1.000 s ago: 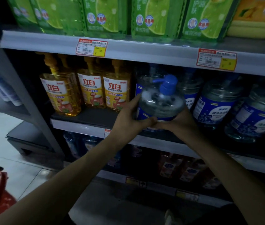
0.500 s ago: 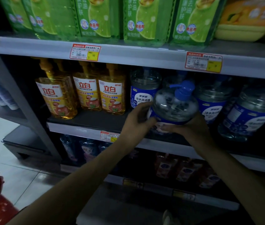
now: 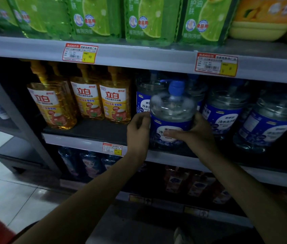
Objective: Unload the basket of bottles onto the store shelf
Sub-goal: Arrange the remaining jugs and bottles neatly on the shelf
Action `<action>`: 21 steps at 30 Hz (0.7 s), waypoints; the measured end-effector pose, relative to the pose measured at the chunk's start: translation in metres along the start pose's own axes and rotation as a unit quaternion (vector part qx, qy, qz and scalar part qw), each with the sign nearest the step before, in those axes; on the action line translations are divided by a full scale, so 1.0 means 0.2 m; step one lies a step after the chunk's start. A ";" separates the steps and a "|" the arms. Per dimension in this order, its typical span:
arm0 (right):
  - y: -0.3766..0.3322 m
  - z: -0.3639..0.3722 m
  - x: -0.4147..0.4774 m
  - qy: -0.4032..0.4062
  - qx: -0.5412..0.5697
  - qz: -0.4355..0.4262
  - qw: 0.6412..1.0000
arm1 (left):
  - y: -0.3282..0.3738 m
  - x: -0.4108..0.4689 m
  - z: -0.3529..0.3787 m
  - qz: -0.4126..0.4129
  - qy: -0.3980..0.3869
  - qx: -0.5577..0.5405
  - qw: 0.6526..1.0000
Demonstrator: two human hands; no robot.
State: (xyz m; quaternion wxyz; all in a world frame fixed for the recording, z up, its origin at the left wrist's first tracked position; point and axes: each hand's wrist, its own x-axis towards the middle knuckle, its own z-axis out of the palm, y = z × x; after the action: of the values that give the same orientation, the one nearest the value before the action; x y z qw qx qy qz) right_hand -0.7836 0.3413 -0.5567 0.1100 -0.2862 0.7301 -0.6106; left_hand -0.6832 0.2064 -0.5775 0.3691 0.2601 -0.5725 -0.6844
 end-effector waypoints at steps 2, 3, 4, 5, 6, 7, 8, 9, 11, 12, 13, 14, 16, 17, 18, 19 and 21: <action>0.01 0.03 0.03 0.009 0.009 0.011 1.000 | 0.01 -0.02 0.00 0.010 -0.019 0.005 1.000; 0.01 0.05 0.05 0.010 0.016 0.014 1.000 | 0.00 -0.02 0.00 0.020 -0.029 0.018 0.999; 0.02 0.07 0.06 0.012 0.024 0.017 1.000 | 0.00 -0.03 -0.01 0.029 -0.036 0.024 0.999; 0.02 0.09 0.07 0.011 0.030 0.016 0.999 | 0.00 -0.02 -0.02 0.037 -0.039 0.027 0.998; 0.02 0.11 0.07 0.010 0.036 0.013 0.999 | -0.01 -0.01 -0.03 0.045 -0.041 0.030 0.998; 0.02 0.13 0.07 0.007 0.038 0.012 0.999 | -0.02 0.00 -0.05 0.052 -0.041 0.035 0.997; 0.03 0.15 0.08 0.004 0.035 0.012 0.999 | -0.02 0.01 -0.06 0.055 -0.038 0.042 0.997; 0.03 0.18 0.08 0.002 0.028 0.012 1.000 | -0.01 0.02 -0.08 0.054 -0.035 0.046 0.997; 0.05 0.21 0.09 -0.011 0.014 0.013 1.000 | 0.00 0.04 -0.12 0.049 -0.023 0.047 0.997; 0.07 0.22 0.10 -0.019 0.007 0.016 1.000 | 0.01 0.04 -0.14 0.047 -0.017 0.041 0.998; 0.08 0.23 0.09 -0.026 -0.002 0.019 0.999 | 0.02 0.05 -0.15 0.044 -0.012 0.034 0.998; 0.08 0.24 0.09 -0.030 -0.011 0.021 0.999 | 0.02 0.06 -0.17 0.043 -0.012 0.033 0.998; 0.10 0.25 0.08 -0.029 -0.027 0.021 0.999 | 0.02 0.06 -0.19 0.041 -0.019 0.044 0.998; 0.11 0.26 0.07 -0.024 -0.033 0.022 0.999 | 0.01 0.05 -0.20 0.040 -0.021 0.054 0.998; 0.12 0.26 0.07 -0.019 -0.038 0.027 0.999 | 0.00 0.05 -0.20 0.038 -0.020 0.067 0.997; 0.13 0.27 0.06 -0.014 -0.042 0.036 0.998 | -0.01 0.05 -0.21 0.036 -0.019 0.074 0.996; 0.15 0.29 0.06 -0.011 -0.059 0.053 0.997 | -0.02 0.05 -0.21 0.031 -0.021 0.089 0.995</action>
State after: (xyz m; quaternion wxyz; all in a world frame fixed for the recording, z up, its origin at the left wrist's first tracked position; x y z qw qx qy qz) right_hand -0.7716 0.2900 -0.5970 0.1329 -0.2596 0.7781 -0.5563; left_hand -0.6566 0.1740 -0.5902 0.3533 0.2595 -0.6463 -0.6246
